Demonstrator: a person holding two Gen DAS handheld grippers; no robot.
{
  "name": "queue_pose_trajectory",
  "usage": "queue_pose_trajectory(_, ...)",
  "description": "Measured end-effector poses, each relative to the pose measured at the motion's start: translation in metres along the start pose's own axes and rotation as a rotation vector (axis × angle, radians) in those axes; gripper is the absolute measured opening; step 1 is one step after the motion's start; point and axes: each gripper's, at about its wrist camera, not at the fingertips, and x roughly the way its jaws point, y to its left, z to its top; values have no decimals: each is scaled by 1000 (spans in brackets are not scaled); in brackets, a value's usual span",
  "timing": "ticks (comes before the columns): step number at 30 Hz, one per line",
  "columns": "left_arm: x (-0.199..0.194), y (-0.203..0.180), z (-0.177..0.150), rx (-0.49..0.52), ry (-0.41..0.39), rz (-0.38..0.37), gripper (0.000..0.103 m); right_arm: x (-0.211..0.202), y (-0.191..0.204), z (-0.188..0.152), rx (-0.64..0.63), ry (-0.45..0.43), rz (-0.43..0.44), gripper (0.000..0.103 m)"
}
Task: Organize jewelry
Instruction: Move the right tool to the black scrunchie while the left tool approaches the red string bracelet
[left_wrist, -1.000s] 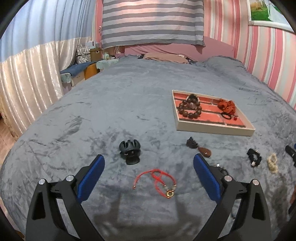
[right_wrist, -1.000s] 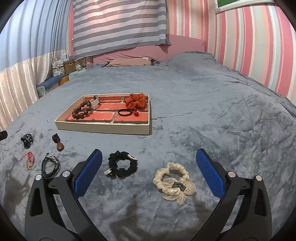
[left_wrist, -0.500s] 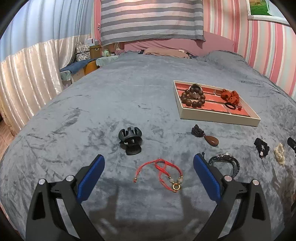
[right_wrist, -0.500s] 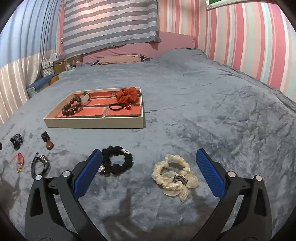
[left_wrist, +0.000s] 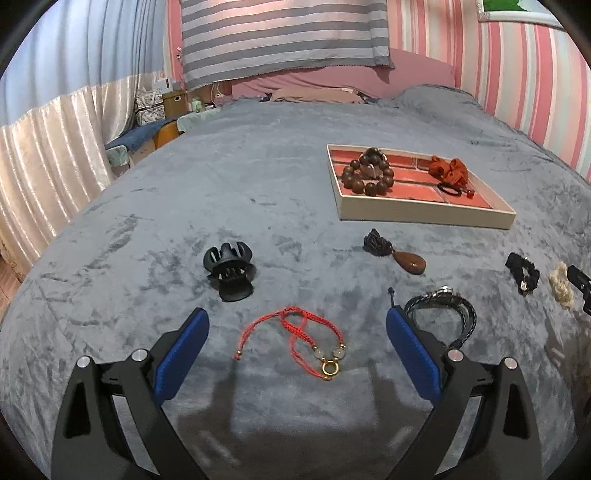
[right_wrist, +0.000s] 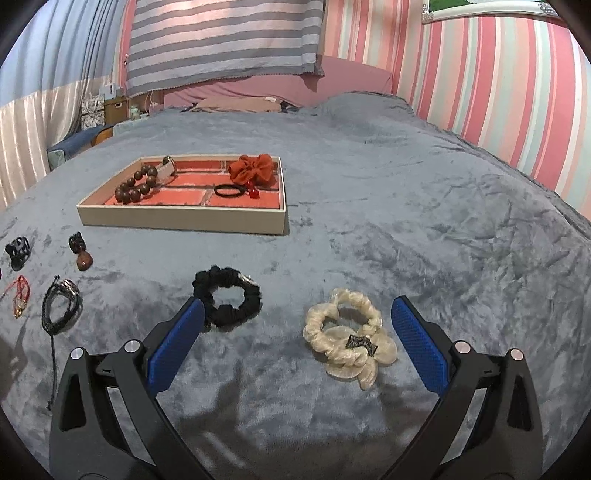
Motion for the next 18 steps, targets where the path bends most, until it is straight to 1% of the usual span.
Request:
queue_pose_trajectory(3,6,0,-2,-5,9,-4,95,5,-4,-2,38,19,8,99)
queue_pose_trajectory(6,15,-2,-5,-12,32,-13,94,15,-2,-3,68,58,39,98)
queue_pose_trajectory(8,19,-5,-6,-8,39,-21,94,22,3,-4,69,77,53,98)
queue_pose_trajectory(10,20,-9,-8,12,30,-2,94,28,10,-4,62,96,64,97)
queue_pose_trajectory(12,22,-11,-8,16,32,-1,94,31,16,-5,49,104,63,95)
queue_pose_trajectory(15,24,-10,-9,12,32,-2,94,37,18,-4,55,120,65,92)
queue_pose_trajectory(18,27,-11,-10,11,33,1,94,39,17,-1,66,118,64,90)
